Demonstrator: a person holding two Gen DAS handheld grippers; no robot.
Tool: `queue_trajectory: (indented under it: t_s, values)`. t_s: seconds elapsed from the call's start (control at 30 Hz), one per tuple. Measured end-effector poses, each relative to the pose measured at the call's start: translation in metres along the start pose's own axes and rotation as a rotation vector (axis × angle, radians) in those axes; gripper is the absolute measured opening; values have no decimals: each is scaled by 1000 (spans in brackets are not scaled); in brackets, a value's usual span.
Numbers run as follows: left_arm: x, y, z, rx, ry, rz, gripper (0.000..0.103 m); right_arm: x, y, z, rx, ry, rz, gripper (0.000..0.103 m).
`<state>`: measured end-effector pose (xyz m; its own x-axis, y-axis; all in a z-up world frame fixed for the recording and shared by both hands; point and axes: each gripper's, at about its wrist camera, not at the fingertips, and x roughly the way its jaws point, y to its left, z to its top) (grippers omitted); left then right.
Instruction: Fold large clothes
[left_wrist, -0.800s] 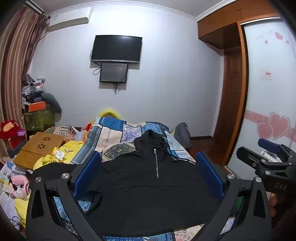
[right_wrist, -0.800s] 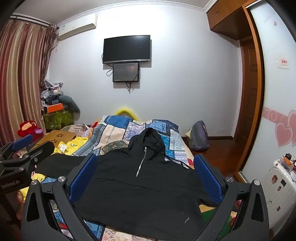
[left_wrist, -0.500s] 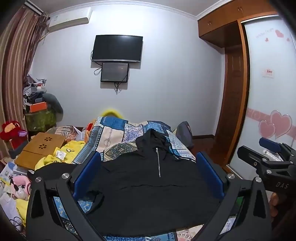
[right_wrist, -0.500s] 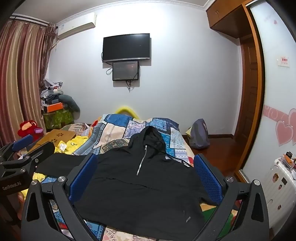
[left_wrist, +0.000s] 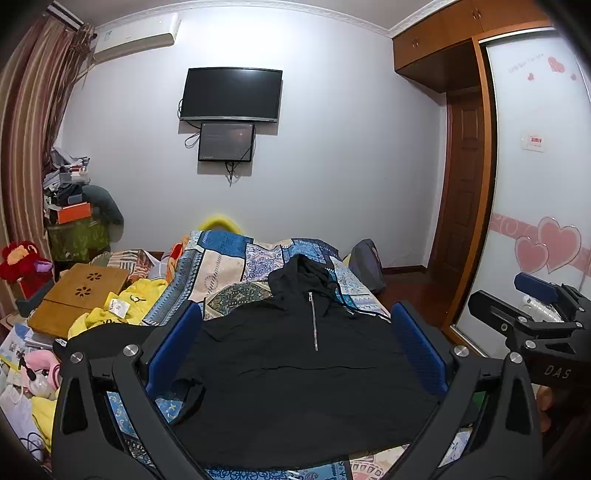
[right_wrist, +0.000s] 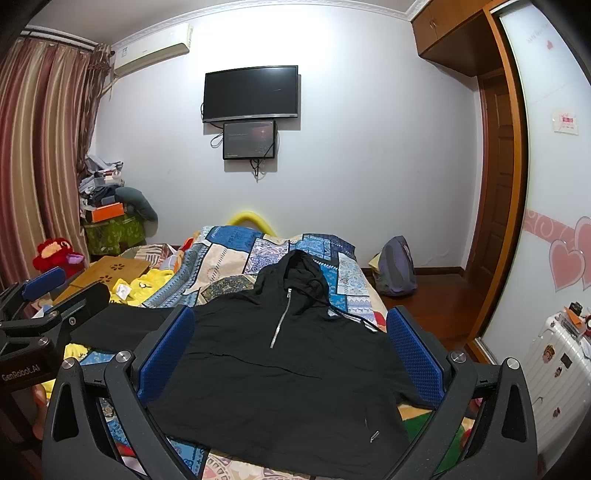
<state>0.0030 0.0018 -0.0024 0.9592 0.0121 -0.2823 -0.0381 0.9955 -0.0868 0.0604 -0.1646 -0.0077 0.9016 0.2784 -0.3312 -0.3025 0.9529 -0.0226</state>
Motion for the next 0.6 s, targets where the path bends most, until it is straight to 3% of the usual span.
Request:
queue_trajectory:
  t_s: [0.6]
  values:
    - [5,-1,-3,4,8,13,103,0,-2,1,5,1,3,103]
